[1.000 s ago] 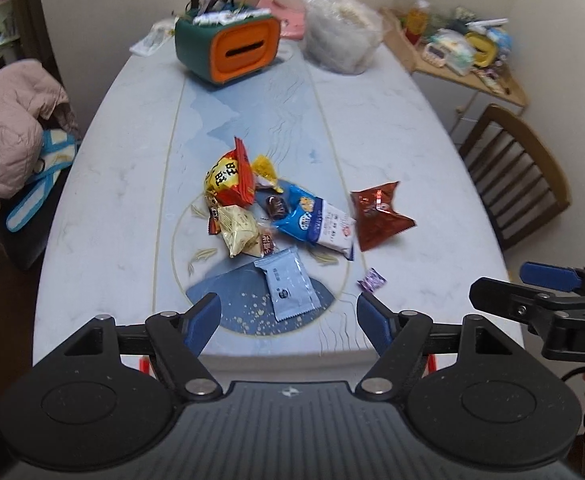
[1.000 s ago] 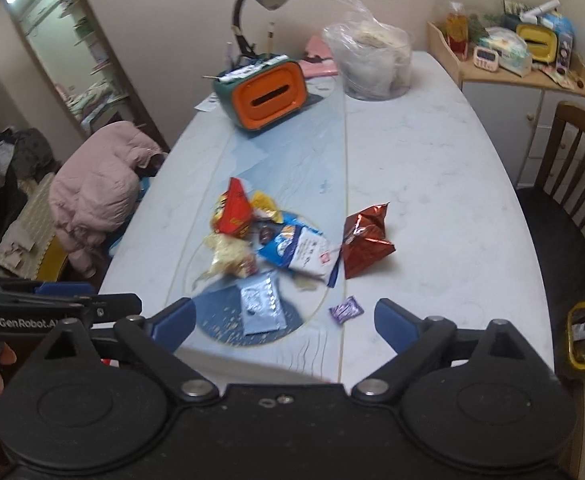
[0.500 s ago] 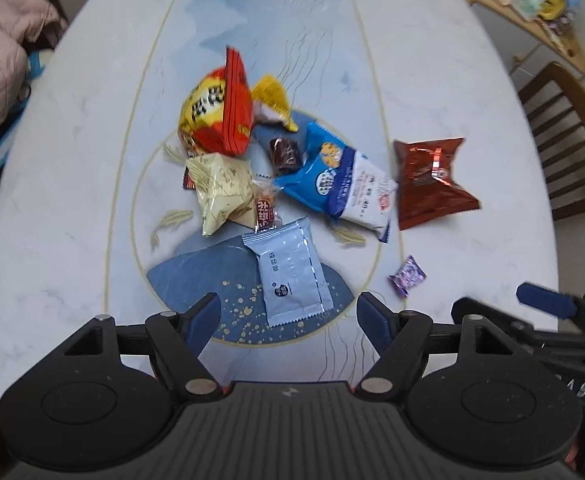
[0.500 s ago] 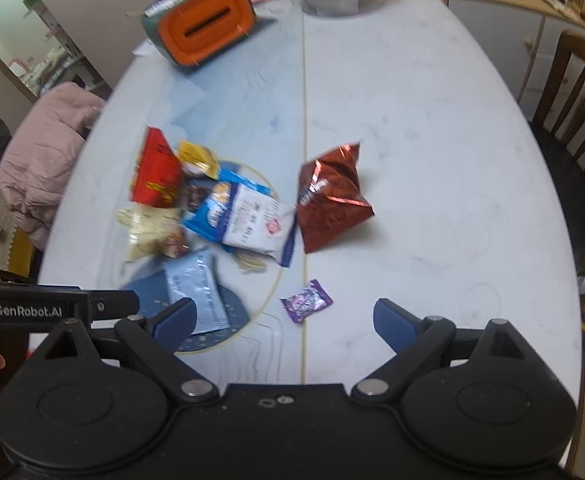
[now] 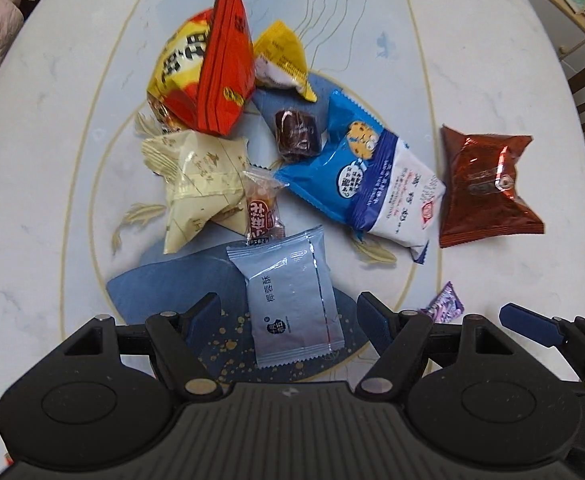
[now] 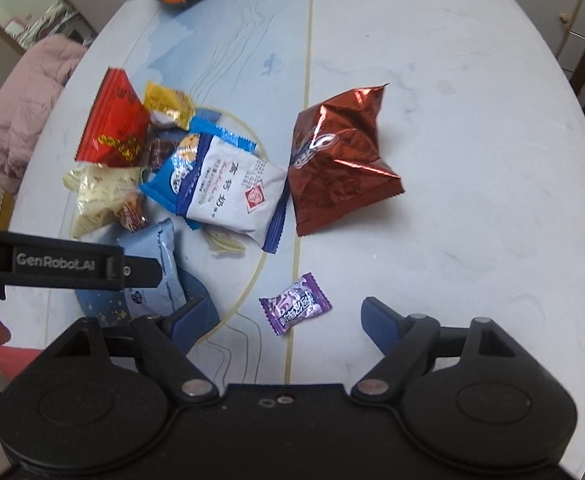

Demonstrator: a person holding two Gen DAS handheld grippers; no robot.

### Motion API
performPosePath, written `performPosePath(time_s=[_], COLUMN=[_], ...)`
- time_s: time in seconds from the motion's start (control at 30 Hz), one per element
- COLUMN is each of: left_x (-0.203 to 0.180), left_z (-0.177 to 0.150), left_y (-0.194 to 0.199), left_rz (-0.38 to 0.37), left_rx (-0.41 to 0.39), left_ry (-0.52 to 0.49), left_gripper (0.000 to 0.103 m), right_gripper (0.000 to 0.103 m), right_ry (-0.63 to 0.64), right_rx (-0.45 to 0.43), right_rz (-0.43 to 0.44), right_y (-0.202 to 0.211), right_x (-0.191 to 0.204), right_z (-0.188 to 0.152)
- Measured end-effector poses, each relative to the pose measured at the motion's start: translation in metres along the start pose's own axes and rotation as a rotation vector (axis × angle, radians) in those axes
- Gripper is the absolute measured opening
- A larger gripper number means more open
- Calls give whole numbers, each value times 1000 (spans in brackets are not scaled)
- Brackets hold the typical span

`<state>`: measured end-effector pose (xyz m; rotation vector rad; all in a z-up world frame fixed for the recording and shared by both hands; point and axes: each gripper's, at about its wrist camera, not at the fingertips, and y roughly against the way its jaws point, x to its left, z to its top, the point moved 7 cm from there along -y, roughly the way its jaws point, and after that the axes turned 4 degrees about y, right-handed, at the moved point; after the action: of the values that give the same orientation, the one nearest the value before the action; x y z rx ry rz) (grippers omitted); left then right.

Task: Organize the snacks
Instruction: 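Move left gripper to light blue packet while right moves to purple candy, then grasp the light blue packet with left gripper while right grasps purple candy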

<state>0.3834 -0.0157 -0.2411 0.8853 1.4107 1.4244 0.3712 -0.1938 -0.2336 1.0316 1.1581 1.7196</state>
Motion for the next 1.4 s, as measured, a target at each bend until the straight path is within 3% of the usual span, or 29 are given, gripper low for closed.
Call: performPosePath(time_s=[0.27, 0.7, 0.93, 1.03, 1.4], left_x=[3, 3, -1, 1, 22], left_z=[4, 5, 2, 0, -9], left_y=[-18, -38, -33, -31, 5], left_rz=[-16, 4, 42, 27, -57], left_rx=[29, 103, 76, 71, 15], left_ry=[23, 61, 38, 51, 92], left_gripper=[75, 73, 50, 46, 45], right_gripper=[67, 43, 31, 28, 25], right_ry=[64, 156, 168, 157, 103], right_rx=[35, 20, 0, 1, -45], right_rz=[-20, -84, -93, -86, -23], right_y=[-21, -30, -28, -28, 10], right_x=[5, 12, 11, 11, 7], right_z=[0, -1, -3, -3, -13])
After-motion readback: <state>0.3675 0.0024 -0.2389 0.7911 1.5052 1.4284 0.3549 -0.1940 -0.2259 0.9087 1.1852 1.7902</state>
